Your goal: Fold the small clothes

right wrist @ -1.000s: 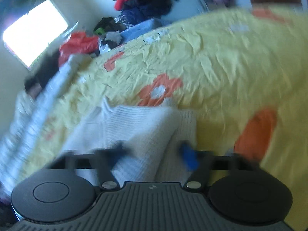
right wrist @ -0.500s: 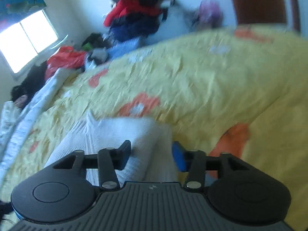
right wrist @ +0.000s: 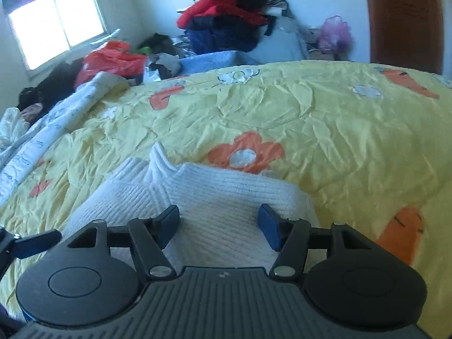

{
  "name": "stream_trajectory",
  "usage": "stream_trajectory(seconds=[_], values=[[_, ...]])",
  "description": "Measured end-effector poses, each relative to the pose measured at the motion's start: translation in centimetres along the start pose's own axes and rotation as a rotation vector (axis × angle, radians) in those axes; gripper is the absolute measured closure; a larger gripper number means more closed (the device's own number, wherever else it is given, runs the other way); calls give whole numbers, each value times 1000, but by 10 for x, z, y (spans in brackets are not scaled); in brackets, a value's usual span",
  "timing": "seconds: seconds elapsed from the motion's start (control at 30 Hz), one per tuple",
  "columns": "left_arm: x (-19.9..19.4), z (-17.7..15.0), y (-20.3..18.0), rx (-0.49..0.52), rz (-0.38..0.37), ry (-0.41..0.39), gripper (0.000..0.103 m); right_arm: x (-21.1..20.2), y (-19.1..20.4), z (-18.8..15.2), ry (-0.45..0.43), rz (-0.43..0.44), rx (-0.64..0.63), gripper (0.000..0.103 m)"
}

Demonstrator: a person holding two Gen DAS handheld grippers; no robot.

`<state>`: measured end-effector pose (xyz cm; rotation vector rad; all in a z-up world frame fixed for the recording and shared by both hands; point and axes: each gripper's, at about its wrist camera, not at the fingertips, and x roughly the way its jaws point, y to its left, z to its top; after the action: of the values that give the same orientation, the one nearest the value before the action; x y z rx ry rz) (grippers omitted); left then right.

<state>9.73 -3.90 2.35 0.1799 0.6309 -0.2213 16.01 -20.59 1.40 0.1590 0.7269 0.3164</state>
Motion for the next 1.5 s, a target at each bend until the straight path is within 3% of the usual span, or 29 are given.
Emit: stream_trajectory(seconds=[0.17,0.33,0.5,0.63,0.67,0.9,1.03,1.13,1.23,1.33,1.37,1.43,1.5], values=[[-1,-4,-2,11,10,-6,10,3,16,1,14,-59,-111,40],[-2,-4,-2,12,12,-8,10,-30,29,7,-35,-123,-58,36],[-1,-3,-2,12,14,-10,10,-54,43,7,-102,-51,-43,25],[-2,-4,-3,16,11,-17,10,-15,29,-8,18,-111,-26,24],[-2,-5,-3,16,13,-21,10,-14,26,-14,-27,-89,-38,24],[-2,-6,-4,9,20,-32,10,-13,30,-13,-13,-89,-43,22],[-38,-16,8,-59,-4,-101,10,-39,34,-13,-49,-101,-22,20],[-75,-36,13,-79,-59,-175,10,-77,35,-24,-102,-5,16,19],[-83,-52,4,-45,-121,-121,10,-88,33,-40,-76,49,35,19],[-73,-60,-14,72,-67,-110,10,-71,27,-58,-56,-1,-66,21],[-70,-59,-15,79,-65,-106,9,-66,25,-61,-57,-29,-101,21],[-70,-50,-8,49,-73,-77,8,-71,24,-53,-48,-21,-54,24],[-84,-47,0,22,-72,-98,8,-88,29,-47,-56,-15,-32,25]])
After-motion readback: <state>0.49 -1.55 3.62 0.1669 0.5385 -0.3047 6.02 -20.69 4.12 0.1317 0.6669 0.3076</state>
